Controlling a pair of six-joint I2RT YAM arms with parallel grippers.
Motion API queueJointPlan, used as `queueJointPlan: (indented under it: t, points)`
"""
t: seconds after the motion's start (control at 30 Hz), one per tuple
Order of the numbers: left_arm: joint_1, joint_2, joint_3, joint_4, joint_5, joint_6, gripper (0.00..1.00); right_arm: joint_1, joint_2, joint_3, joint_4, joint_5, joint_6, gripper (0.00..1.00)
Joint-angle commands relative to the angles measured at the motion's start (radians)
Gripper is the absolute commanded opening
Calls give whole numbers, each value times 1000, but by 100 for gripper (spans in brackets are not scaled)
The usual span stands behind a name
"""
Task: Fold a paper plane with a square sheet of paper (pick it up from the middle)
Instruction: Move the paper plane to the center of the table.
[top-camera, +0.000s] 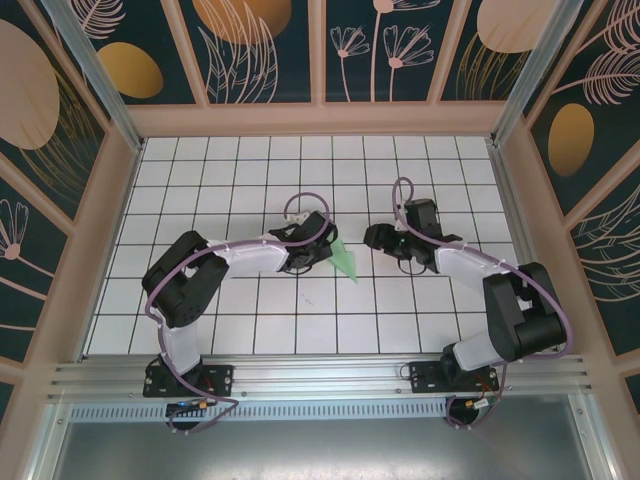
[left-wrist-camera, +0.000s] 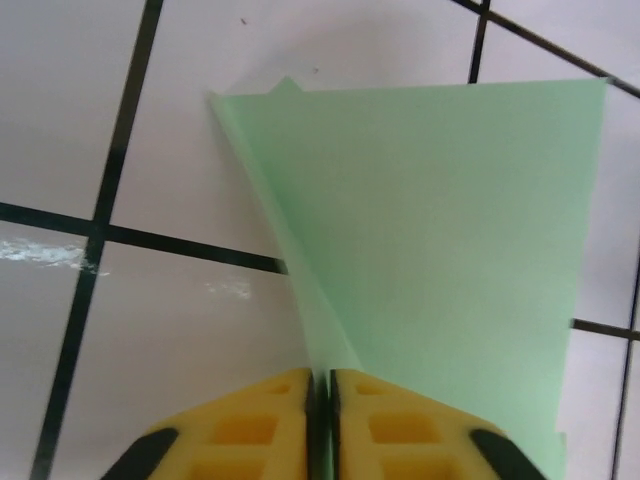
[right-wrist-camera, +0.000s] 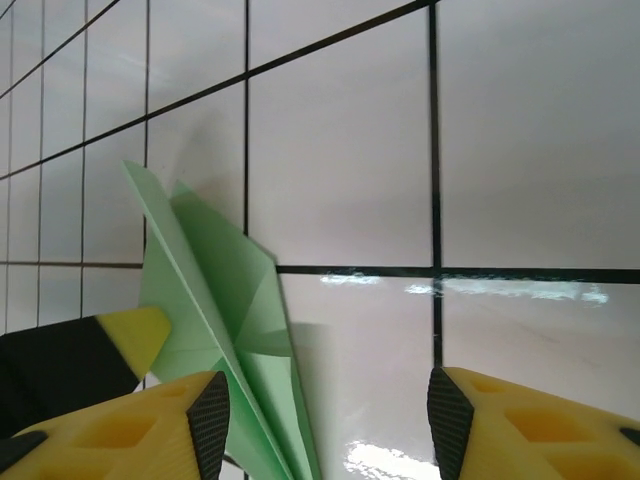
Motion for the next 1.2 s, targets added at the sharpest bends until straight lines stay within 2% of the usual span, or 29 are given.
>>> queueJointPlan:
  t: [0.0,0.1,0.33,0.53,0.93,1.17]
  points:
    - [0,-45,-43,36,-21,55,7,36,22,-5,32,-75,-44,58]
    - [0,-48,-53,64,-3,110,0,78,45,14,22,-78,-71,59]
    - [4,-74,-144,193,44,198,0,161,105,80,-27,-1,-110,60]
    - [15,-89,-187,253,82,232,0,198,115,113,-43,-12,-135,61]
    - [17,-97,-195,297,111,238,0,228,52,90,-33,-11,-148,55]
    - [17,-86,-193,295,118,246,0,228,94,107,-48,30,-143,57]
